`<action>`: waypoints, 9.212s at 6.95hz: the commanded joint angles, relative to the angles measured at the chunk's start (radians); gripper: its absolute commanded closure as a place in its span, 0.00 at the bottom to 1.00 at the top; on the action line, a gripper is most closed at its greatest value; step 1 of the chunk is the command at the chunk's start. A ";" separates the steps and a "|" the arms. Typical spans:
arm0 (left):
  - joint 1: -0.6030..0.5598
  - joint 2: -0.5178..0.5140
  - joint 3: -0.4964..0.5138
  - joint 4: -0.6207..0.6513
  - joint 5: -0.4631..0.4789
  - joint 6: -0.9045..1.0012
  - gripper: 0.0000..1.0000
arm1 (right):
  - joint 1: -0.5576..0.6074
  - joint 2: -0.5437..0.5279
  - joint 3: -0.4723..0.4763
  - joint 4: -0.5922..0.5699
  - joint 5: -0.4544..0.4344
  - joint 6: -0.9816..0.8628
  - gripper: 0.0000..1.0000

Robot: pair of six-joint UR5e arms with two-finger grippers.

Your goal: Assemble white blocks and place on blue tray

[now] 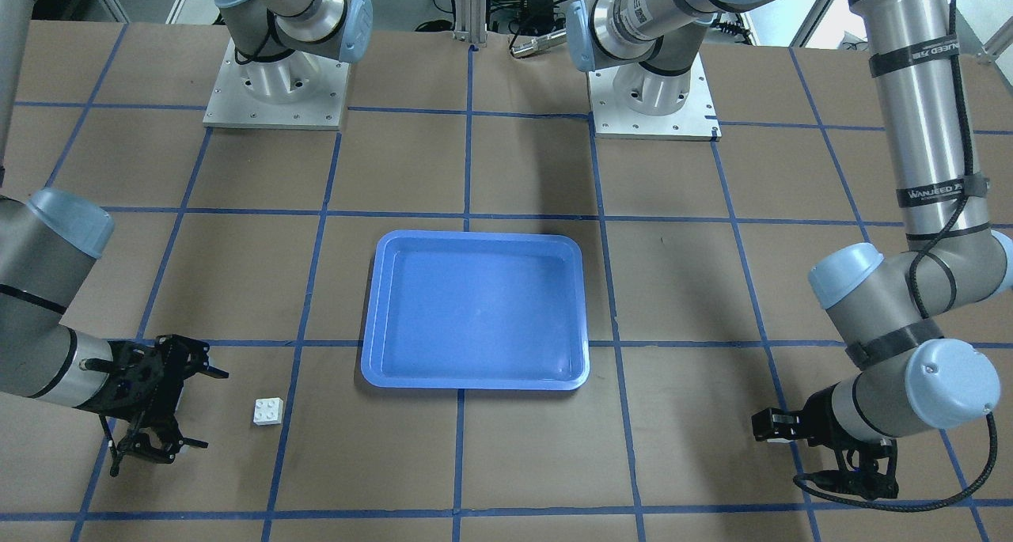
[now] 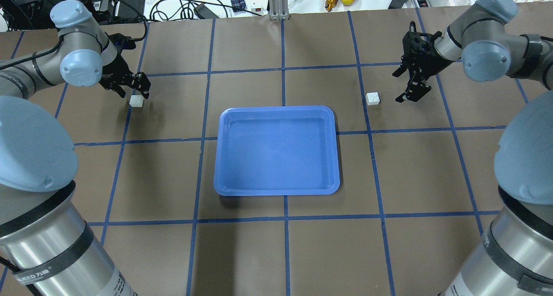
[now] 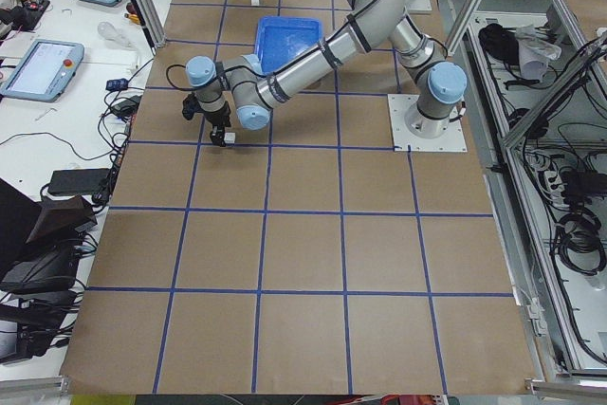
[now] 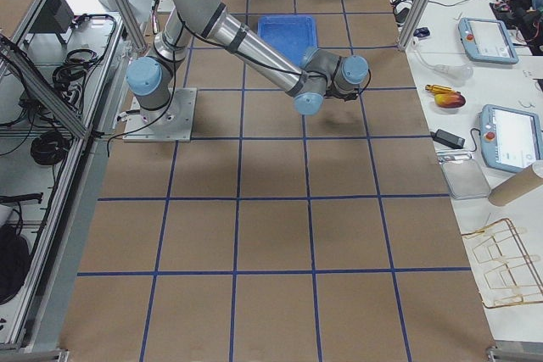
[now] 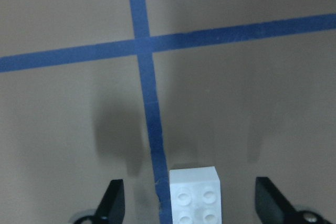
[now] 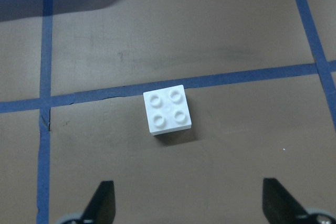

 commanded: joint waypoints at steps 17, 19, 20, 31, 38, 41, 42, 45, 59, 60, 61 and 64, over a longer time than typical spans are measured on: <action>-0.576 0.261 -0.335 0.151 -0.075 -0.683 0.91 | 0.049 0.059 -0.005 0.016 0.030 -0.097 1.00; -0.597 0.250 -0.330 0.154 -0.080 -0.741 0.91 | 0.049 0.045 -0.007 0.019 0.032 -0.093 1.00; -0.622 0.248 -0.333 0.153 -0.075 -0.763 0.91 | 0.049 0.007 -0.002 0.076 0.042 -0.074 1.00; -0.434 0.328 -0.340 0.133 -0.101 -0.602 0.12 | 0.253 -0.237 0.230 -0.059 0.101 0.241 1.00; -0.412 0.294 -0.417 0.159 -0.232 -0.662 1.00 | 0.399 -0.218 0.400 -0.385 0.102 0.343 1.00; -0.429 0.291 -0.417 0.182 -0.241 -0.663 1.00 | 0.419 -0.156 0.406 -0.456 0.104 0.294 1.00; -0.436 0.287 -0.418 0.206 -0.264 -0.659 1.00 | 0.435 -0.143 0.406 -0.465 0.104 0.303 1.00; -0.446 0.281 -0.420 0.208 -0.264 -0.645 1.00 | 0.457 -0.139 0.403 -0.471 0.102 0.294 1.00; -0.489 0.270 -0.504 0.306 -0.262 -0.683 1.00 | 0.468 -0.101 0.380 -0.468 0.101 0.332 1.00; -0.490 0.267 -0.507 0.306 -0.264 -0.686 1.00 | 0.481 -0.090 0.380 -0.471 0.096 0.351 1.00; -0.496 0.268 -0.507 0.306 -0.262 -0.686 1.00 | 0.503 -0.090 0.379 -0.473 0.090 0.369 1.00; -0.501 0.271 -0.507 0.309 -0.261 -0.688 1.00 | 0.505 -0.090 0.380 -0.471 0.089 0.369 0.43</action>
